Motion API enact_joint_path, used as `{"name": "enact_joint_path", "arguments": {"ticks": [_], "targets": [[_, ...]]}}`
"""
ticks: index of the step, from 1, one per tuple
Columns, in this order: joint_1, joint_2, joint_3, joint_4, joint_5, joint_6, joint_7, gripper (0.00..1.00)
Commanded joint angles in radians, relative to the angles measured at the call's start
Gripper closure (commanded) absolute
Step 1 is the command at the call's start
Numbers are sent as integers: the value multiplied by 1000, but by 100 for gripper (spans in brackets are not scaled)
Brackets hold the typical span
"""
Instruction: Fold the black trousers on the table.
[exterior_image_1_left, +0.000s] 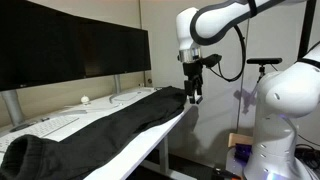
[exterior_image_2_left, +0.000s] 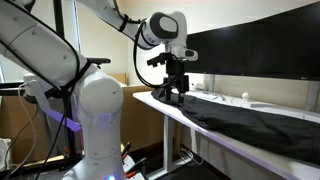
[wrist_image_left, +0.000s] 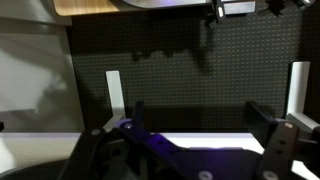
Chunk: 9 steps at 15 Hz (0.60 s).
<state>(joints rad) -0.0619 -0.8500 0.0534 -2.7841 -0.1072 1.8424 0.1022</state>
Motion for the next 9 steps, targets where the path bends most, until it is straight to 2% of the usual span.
{"name": "enact_joint_path", "arguments": {"ticks": [1, 9], "targets": [[7, 2, -6, -5, -4, -3, 5, 0], [7, 8, -6, -11, -4, -3, 5, 0]]}}
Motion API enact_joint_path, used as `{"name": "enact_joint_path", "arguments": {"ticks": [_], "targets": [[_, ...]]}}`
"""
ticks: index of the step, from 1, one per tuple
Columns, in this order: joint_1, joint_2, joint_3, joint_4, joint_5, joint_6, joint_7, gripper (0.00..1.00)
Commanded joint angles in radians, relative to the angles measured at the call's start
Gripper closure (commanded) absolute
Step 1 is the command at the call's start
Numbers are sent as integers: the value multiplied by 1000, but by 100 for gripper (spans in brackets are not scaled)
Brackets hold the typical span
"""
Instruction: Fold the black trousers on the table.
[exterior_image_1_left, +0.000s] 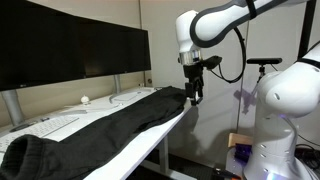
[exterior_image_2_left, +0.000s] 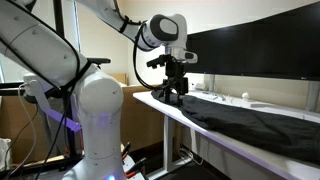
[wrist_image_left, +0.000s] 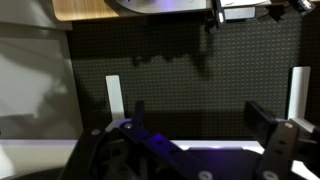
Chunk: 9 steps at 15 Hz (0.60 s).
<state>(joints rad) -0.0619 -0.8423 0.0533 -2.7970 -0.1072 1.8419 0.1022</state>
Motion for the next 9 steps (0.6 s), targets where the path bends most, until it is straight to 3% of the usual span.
{"name": "enact_joint_path", "arguments": {"ticks": [1, 3, 5, 9], "targets": [[7, 1, -6, 2, -4, -2, 5, 0], [7, 1, -6, 2, -4, -2, 5, 0], [53, 11, 24, 28, 34, -11, 14, 0], [165, 61, 182, 122, 95, -9, 116, 0]]}}
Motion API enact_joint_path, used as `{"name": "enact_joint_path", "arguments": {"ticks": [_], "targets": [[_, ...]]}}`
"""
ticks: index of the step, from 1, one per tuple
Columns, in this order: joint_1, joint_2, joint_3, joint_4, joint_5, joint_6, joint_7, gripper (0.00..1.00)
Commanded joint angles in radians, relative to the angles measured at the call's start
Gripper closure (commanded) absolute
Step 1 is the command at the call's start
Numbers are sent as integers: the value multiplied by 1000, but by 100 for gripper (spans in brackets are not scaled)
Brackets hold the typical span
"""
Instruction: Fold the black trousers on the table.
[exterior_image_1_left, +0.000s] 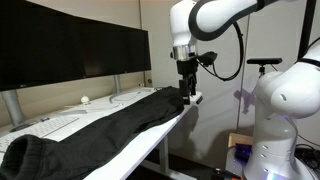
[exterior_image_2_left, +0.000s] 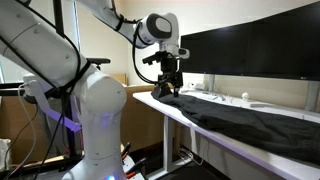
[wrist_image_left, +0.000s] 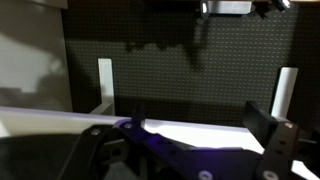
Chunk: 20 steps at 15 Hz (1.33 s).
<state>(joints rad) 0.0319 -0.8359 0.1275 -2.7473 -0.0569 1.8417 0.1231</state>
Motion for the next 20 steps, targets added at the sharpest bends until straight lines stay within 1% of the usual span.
{"name": "enact_joint_path", "arguments": {"ticks": [1, 2, 5, 7, 9, 11, 13, 15, 17, 18, 19, 20], "targets": [[85, 80, 146, 102, 50, -1, 133, 0], [98, 121, 207, 148, 56, 4, 204, 0], [79, 240, 329, 276, 24, 20, 375, 0], [44, 355, 390, 383, -4, 39, 487, 0], [-18, 467, 457, 495, -52, 61, 555, 0], [-71, 581, 515, 614, -147, 56, 610, 0], [-109, 707, 569, 739, -260, 33, 645, 0], [-115, 834, 625, 868, -378, -18, 681, 0], [-85, 966, 658, 991, -512, -78, 717, 0], [57, 1027, 556, 1049, -575, -125, 739, 0], [113, 1084, 528, 1114, -612, -158, 746, 0], [191, 1130, 485, 1175, -634, -202, 750, 0]]}}
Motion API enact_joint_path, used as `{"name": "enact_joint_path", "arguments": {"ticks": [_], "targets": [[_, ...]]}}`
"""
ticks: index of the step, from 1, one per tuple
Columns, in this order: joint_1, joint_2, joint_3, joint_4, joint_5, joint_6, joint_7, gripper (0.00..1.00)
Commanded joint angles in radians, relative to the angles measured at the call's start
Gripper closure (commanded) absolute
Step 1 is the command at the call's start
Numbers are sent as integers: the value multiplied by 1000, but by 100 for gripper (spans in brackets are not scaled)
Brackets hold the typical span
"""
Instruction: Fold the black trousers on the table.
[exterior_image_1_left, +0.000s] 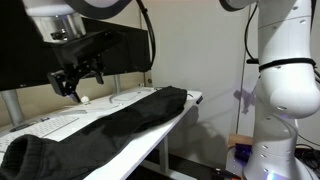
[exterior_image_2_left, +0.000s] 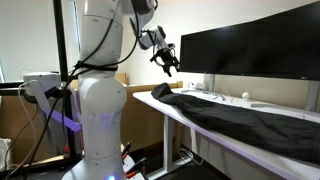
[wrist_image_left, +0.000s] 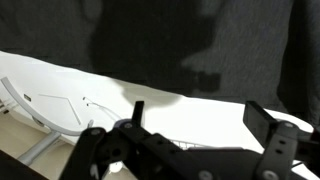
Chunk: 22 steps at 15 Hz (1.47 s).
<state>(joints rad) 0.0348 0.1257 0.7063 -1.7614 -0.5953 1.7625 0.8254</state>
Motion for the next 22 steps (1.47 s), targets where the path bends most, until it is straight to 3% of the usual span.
{"name": "enact_joint_path", "arguments": {"ticks": [1, 4, 8, 9, 14, 18, 19, 20, 22], "targets": [[261, 214, -140, 251, -105, -157, 50, 0], [472, 323, -272, 432, -112, -257, 64, 0], [683, 442, -399, 668, -132, -393, 94, 0], [696, 482, -381, 739, -157, -443, 94, 0], [837, 656, -450, 1035, -196, -636, 41, 0], [865, 798, -462, 1248, -153, -756, -42, 0], [859, 815, -454, 1273, -143, -757, -72, 0], [873, 803, -527, 1262, -52, -685, -115, 0], [870, 848, -564, 1354, 32, -629, -174, 0]]}}
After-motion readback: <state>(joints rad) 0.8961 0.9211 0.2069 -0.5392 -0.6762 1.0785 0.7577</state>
